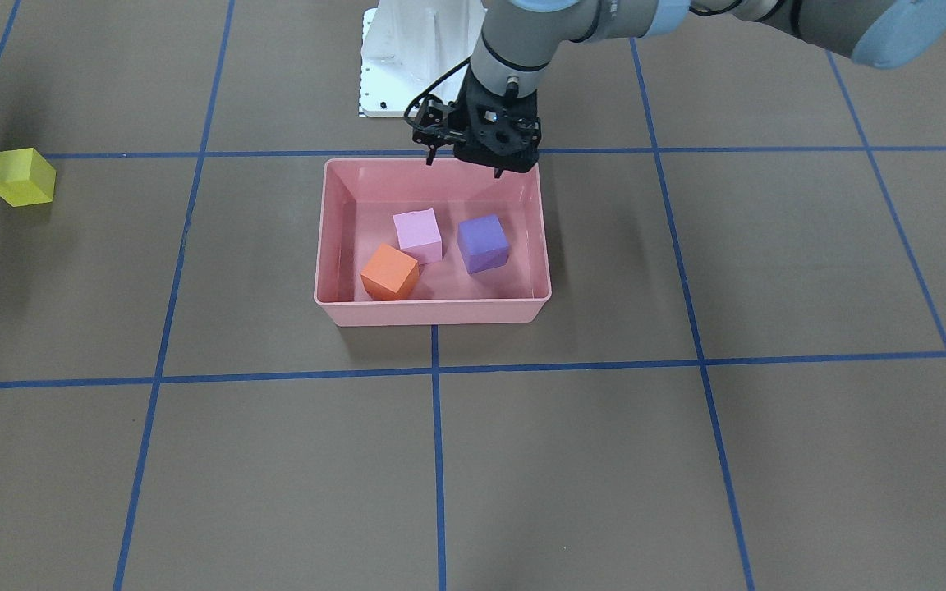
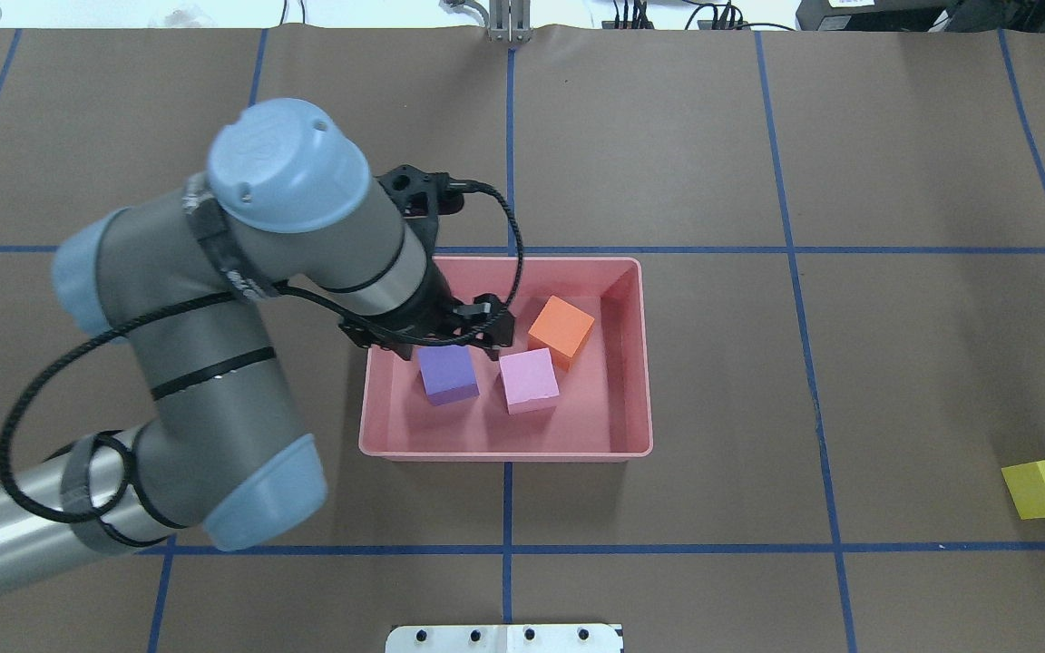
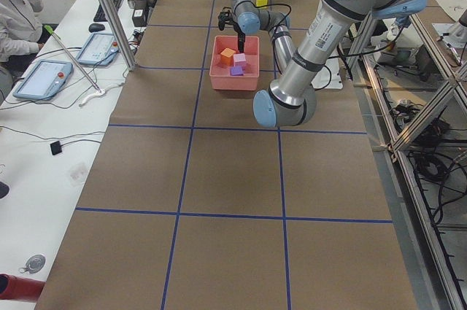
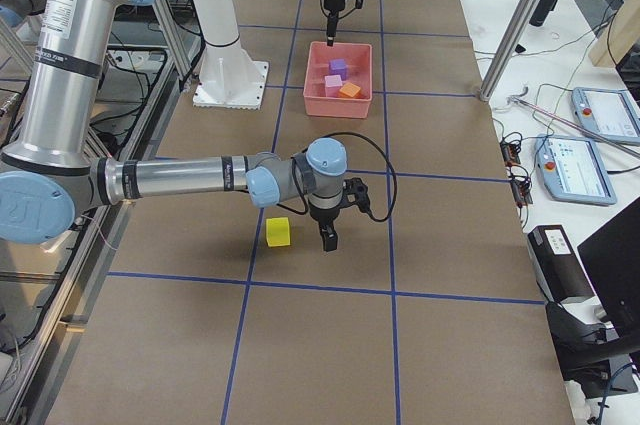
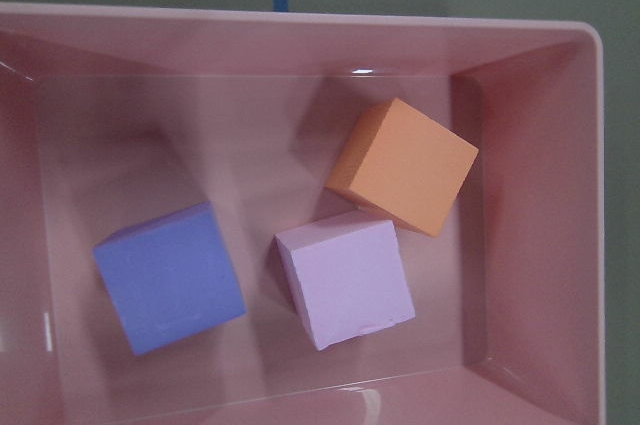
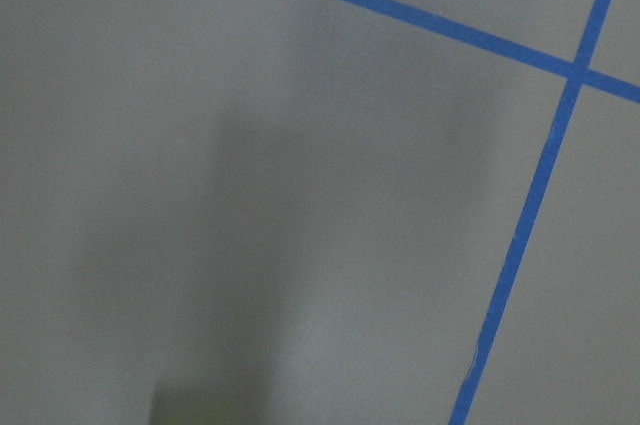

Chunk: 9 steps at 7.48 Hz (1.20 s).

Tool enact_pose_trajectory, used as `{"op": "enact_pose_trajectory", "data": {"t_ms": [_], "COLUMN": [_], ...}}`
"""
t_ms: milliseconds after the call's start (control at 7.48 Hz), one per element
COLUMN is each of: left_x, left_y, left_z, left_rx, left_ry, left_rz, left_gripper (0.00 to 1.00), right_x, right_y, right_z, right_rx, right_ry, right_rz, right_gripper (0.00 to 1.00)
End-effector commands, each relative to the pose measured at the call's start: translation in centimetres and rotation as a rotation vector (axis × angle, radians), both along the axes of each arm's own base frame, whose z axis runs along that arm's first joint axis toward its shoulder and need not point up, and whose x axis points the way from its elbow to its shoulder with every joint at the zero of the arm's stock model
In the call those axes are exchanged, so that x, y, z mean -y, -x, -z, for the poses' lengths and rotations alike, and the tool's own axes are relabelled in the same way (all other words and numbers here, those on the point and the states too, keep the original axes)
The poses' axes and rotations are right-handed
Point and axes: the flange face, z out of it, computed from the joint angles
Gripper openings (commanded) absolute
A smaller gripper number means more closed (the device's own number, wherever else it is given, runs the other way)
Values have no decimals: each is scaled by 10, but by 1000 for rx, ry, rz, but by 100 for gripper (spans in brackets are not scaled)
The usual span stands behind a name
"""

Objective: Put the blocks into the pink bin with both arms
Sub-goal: 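Carry the light pink cube into the pink bin and release it, then withdraw the left gripper while the right gripper lowers to the yellow cube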

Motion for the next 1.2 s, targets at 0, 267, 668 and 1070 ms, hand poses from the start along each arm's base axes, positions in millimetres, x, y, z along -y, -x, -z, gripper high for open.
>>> {"op": "enact_pose_trajectory", "data": {"t_ms": [0,267,668,1070], "left_x": [24,60,81,80], "left_y": [106,205,236,236], "left_z": [-118,-210,-241,-243], "left_rx": [91,167,175,174], "left_ry": [-175,-308,-321,-319], "left_rz": [-136,-215,-237,-238], "left_gripper": [100,100,100,100], "right_x": [-18,-43,-85,-95], "right_y": [8,35,62,79], "right_z": [-5,-3,-10,-15], "right_rx": [43,84,94,58], "right_ry": [53,106,135,124], "right_rz": [-35,-108,-189,-197], "right_gripper": [100,100,100,100]}}
